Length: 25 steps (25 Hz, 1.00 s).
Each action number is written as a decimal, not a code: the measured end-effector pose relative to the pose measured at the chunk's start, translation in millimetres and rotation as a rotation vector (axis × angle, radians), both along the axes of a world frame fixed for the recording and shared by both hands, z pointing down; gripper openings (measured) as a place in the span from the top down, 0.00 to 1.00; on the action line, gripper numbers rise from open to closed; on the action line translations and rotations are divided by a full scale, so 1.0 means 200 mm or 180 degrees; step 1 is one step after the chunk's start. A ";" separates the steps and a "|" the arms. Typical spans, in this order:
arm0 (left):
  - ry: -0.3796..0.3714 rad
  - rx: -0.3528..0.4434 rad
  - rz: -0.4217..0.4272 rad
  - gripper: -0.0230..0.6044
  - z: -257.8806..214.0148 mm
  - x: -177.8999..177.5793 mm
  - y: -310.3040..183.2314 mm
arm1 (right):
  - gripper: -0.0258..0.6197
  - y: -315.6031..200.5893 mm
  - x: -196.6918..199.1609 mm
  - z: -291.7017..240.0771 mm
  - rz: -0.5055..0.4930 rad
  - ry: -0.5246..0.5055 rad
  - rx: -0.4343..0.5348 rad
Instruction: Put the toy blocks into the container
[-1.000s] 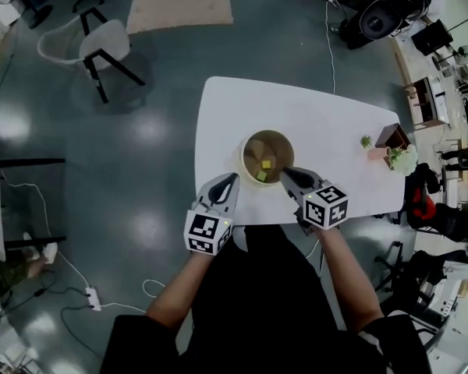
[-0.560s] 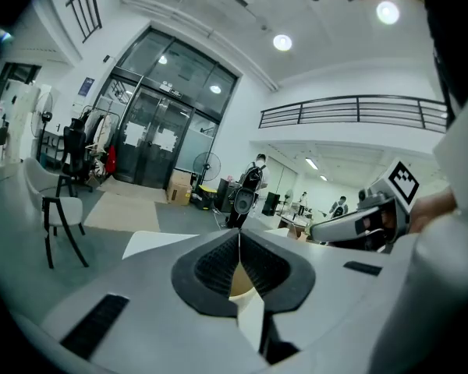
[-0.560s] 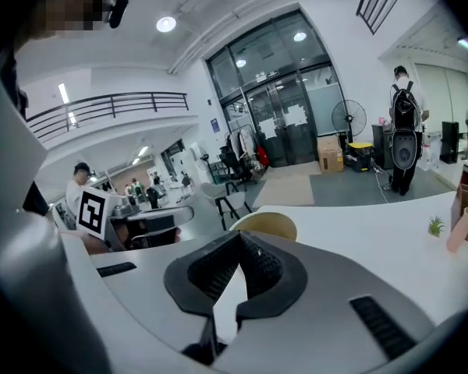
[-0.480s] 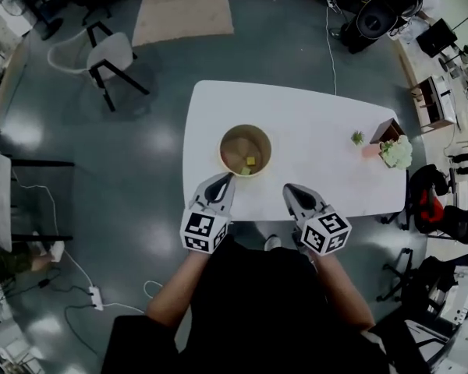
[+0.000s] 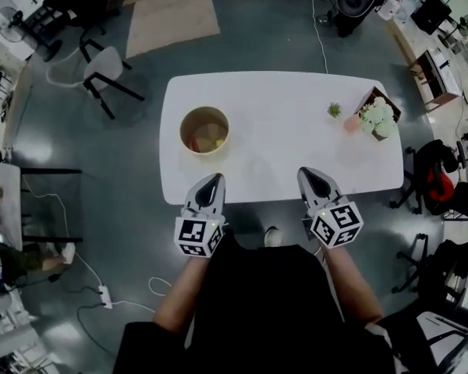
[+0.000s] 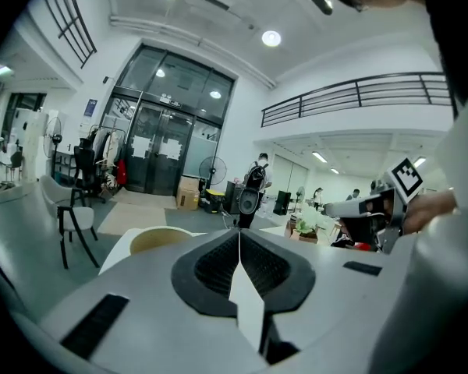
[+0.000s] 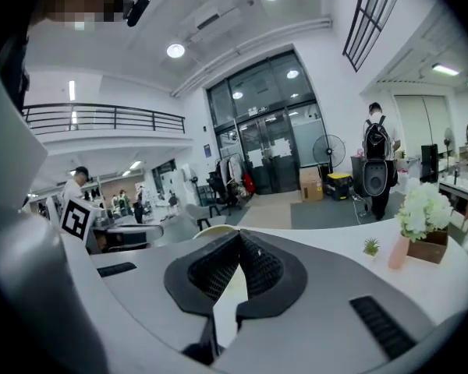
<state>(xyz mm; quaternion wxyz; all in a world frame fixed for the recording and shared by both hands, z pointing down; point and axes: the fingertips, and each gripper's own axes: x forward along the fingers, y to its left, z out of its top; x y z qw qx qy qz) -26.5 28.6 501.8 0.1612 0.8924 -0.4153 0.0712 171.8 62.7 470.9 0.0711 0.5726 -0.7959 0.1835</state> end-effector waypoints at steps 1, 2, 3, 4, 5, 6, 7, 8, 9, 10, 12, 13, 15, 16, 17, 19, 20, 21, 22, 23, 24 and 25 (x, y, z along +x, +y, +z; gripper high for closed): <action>-0.0002 0.0000 -0.0033 0.95 -0.01 0.03 0.05 | 0.96 0.04 0.04 -0.01 -0.0001 -0.0008 0.0020; -0.0001 0.0005 -0.0071 0.95 -0.01 0.06 0.10 | 0.96 0.08 0.08 -0.01 -0.0016 -0.0004 0.0041; -0.0004 0.0018 -0.0114 0.95 -0.02 0.08 0.15 | 0.96 0.11 0.12 -0.02 -0.0039 0.0012 0.0066; -0.0011 0.0036 -0.0161 0.95 -0.03 0.10 0.19 | 0.96 0.14 0.15 -0.02 -0.0062 0.0031 0.0092; -0.0022 0.0055 -0.0211 0.95 -0.04 0.12 0.23 | 0.96 0.17 0.19 -0.02 -0.0083 0.0045 0.0116; -0.0031 0.0070 -0.0267 0.95 -0.04 0.13 0.27 | 0.96 0.20 0.22 -0.02 -0.0102 0.0052 0.0133; -0.0037 0.0083 -0.0328 0.95 -0.05 0.13 0.30 | 0.96 0.23 0.25 -0.02 -0.0122 0.0060 0.0144; -0.0047 0.0097 -0.0394 0.95 -0.06 0.13 0.34 | 0.96 0.25 0.27 -0.02 -0.0146 0.0074 0.0154; -0.0063 0.0111 -0.0463 0.95 -0.07 0.12 0.38 | 0.96 0.28 0.28 -0.02 -0.0174 0.0097 0.0165; -0.0082 0.0125 -0.0530 0.95 -0.08 0.11 0.41 | 0.96 0.30 0.29 -0.02 -0.0204 0.0123 0.0178; -0.0110 0.0150 -0.0640 0.95 -0.09 0.08 0.47 | 0.96 0.32 0.29 -0.02 -0.0259 0.0166 0.0209; -0.0120 0.0159 -0.0680 0.95 -0.09 0.07 0.49 | 0.96 0.32 0.29 -0.02 -0.0276 0.0176 0.0224; -0.0133 0.0163 -0.0735 0.95 -0.09 0.07 0.52 | 0.96 0.32 0.30 -0.02 -0.0282 0.0170 0.0249; -0.0135 0.0157 -0.0754 0.95 -0.08 0.06 0.53 | 0.96 0.32 0.30 -0.03 -0.0276 0.0162 0.0256; -0.0138 0.0145 -0.0767 0.95 -0.08 0.06 0.54 | 0.96 0.32 0.31 -0.03 -0.0265 0.0152 0.0258; -0.0155 0.0112 -0.0766 0.95 -0.07 0.06 0.54 | 0.96 0.31 0.31 -0.04 -0.0235 0.0132 0.0259; -0.0165 0.0105 -0.0755 0.95 -0.07 0.06 0.54 | 0.96 0.31 0.32 -0.04 -0.0226 0.0129 0.0263; -0.0169 0.0108 -0.0745 0.95 -0.07 0.06 0.54 | 0.96 0.31 0.32 -0.05 -0.0222 0.0133 0.0272; -0.0169 0.0119 -0.0737 0.95 -0.07 0.06 0.54 | 0.96 0.31 0.32 -0.06 -0.0222 0.0142 0.0284; -0.0165 0.0133 -0.0731 0.95 -0.08 0.06 0.53 | 0.96 0.31 0.32 -0.07 -0.0221 0.0155 0.0296; -0.0159 0.0147 -0.0726 0.95 -0.08 0.07 0.52 | 0.96 0.30 0.32 -0.07 -0.0217 0.0172 0.0306; -0.0154 0.0158 -0.0720 0.95 -0.09 0.08 0.52 | 0.96 0.30 0.33 -0.07 -0.0209 0.0192 0.0313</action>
